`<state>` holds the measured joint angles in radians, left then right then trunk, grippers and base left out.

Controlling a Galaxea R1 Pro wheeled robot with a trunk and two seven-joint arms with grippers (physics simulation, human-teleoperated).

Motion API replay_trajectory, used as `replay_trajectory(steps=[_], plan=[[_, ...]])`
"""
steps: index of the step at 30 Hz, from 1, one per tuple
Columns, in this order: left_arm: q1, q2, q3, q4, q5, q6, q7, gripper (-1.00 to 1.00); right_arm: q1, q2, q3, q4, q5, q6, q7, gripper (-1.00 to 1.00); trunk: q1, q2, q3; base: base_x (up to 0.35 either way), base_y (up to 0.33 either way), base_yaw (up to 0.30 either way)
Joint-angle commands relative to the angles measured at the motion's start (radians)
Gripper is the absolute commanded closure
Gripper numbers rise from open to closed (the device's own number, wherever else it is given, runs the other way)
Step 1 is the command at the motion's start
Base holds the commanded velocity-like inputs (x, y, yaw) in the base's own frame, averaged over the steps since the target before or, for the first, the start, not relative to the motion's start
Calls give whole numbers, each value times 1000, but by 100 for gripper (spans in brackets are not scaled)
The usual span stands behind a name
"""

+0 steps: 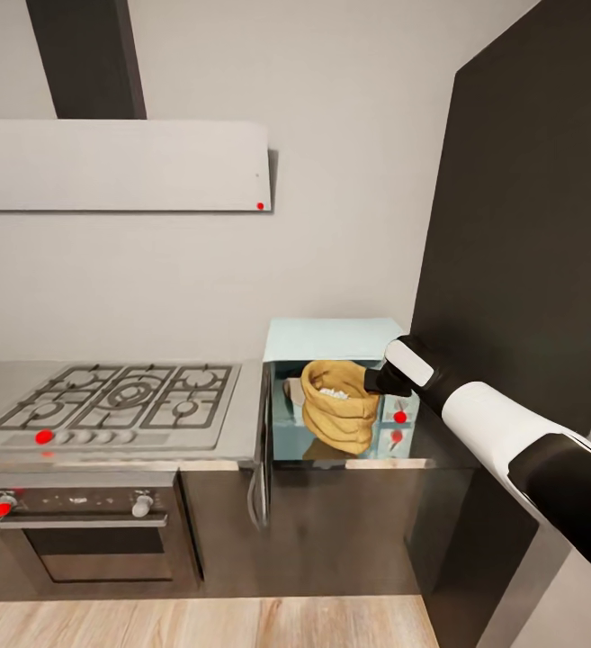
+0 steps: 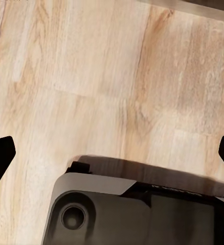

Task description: In the kitchen, take the popcorn bag from the countertop, put it into the microwave, and heat it until the popcorn is cooked so the cooked popcorn ends up inside the bag.

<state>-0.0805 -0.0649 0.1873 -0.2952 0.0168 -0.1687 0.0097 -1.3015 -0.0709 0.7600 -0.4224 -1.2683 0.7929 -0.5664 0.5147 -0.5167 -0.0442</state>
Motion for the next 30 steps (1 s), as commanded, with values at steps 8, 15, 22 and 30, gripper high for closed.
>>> replay_trajectory(steps=[8,15,22,30], plan=[[-1,0,1,1,2,-3,1,-100,-2,-1,2,-5,10,-6,-9,100,0,-2,-2,6,0,0],[-1,0,1,1,1,-3,1,-100,-2,-1,2,-5,10,-6,-9,100,0,-2,-2,185,0,0],[-1,0,1,1,0,-3,1,-100,-2,-1,2,-4,10,-6,-9,100,0,-2,-2,251,0,0],[-1,0,0,1,0,-3,1,-100,-2,-1,5,-4,10,-6,-8,100,0,-2,-2,10,0,0]])
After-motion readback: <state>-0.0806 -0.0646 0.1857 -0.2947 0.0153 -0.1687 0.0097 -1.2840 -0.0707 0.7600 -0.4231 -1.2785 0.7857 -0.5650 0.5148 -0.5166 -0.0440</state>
